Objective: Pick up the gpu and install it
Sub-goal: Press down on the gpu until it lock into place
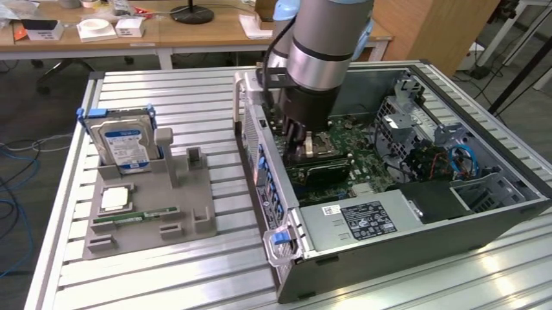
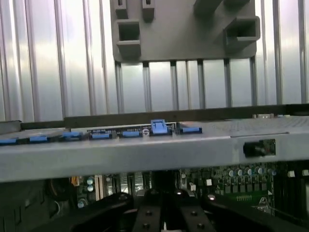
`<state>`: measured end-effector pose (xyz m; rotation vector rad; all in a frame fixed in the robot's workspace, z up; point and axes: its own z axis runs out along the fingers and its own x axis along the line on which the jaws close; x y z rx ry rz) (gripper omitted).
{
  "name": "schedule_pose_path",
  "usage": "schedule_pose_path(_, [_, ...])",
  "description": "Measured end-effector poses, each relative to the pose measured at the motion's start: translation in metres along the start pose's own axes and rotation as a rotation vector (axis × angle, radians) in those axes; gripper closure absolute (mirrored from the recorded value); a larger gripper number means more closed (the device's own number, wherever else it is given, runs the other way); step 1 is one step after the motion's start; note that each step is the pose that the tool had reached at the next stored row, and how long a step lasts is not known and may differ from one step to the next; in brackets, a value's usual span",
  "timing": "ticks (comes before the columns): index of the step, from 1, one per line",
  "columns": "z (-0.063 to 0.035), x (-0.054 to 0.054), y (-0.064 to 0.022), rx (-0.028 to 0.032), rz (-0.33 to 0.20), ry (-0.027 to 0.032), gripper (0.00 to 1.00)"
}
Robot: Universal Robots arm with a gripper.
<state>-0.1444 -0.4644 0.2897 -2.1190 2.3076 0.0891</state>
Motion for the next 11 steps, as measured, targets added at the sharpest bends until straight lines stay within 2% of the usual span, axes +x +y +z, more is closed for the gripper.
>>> schedule_pose_path(3, [-0.0003, -0.0011, -0.0128, 0.0008, 0.0, -0.0045, 0.89])
schedule_pose_path(11, [-0.0004, -0.0011, -0.0132, -0.0004, 0.0, -0.0045, 0.89])
